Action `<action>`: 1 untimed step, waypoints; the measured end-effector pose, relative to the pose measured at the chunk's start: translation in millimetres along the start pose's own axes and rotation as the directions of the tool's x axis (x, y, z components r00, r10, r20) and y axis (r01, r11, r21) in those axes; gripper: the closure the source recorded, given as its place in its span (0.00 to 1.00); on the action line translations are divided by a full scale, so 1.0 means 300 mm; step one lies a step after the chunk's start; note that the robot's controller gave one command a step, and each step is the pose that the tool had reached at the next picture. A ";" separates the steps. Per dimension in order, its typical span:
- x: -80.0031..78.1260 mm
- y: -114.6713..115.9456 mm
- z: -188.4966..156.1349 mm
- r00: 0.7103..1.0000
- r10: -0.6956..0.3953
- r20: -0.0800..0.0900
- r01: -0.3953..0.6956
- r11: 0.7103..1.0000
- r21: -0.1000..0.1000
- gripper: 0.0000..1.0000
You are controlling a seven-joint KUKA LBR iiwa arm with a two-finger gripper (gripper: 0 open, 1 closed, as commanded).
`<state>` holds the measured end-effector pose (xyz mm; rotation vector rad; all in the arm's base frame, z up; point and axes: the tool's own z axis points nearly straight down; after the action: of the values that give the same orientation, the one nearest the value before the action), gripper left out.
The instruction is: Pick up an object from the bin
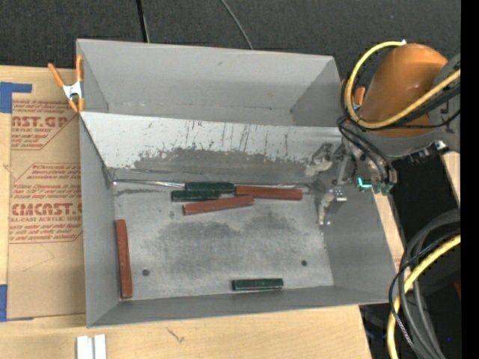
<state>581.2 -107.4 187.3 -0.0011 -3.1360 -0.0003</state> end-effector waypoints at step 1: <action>-0.006 0.001 -0.016 1.000 -0.001 0.008 0.001 1.000 0.001 0.00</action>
Offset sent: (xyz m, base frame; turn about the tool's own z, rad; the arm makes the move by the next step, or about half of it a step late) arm 0.0111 0.0739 -0.0723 0.0177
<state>583.0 -107.1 192.1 0.0008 -3.1437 0.0014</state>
